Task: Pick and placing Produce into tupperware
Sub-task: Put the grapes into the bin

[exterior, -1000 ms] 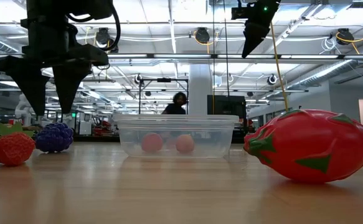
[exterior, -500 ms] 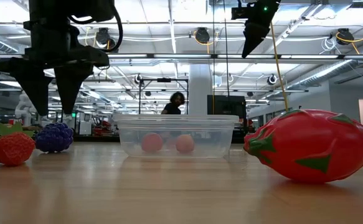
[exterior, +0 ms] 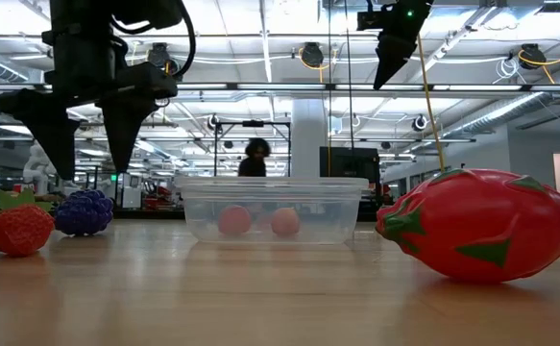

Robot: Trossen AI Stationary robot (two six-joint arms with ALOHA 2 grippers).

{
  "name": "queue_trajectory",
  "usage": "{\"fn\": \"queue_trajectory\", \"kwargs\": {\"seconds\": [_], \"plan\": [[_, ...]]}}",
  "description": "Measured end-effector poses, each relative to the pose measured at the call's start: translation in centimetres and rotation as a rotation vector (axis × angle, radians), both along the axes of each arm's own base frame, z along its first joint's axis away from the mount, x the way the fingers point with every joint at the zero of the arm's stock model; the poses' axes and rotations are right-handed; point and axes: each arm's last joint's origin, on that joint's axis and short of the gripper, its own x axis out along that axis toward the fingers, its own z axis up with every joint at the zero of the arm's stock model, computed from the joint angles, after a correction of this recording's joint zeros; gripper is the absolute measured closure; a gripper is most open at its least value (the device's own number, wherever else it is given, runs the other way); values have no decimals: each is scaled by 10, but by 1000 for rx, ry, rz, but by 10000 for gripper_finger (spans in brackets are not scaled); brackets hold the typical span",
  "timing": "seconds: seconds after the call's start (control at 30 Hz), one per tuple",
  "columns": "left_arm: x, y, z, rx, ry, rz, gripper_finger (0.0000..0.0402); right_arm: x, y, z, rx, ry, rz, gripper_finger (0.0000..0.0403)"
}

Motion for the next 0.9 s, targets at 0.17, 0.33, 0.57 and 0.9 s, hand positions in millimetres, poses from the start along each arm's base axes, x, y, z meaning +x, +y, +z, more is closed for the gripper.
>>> {"fn": "queue_trajectory", "kwargs": {"seconds": [0.17, 0.33, 0.57, 0.9], "plan": [[1, 0, -3, 4, 20, 1, 81, 0, 0, 0, 3, 4, 0, 226], [2, 0, -8, 9, 47, 6, 91, -1, 0, -1, 5, 9, -1, 226], [2, 0, -19, 8, 96, 12, 85, -1, 0, -1, 6, 10, -1, 226], [-3, 6, -45, -35, 104, 31, 82, -1, 1, -1, 7, 13, -1, 226]]}}
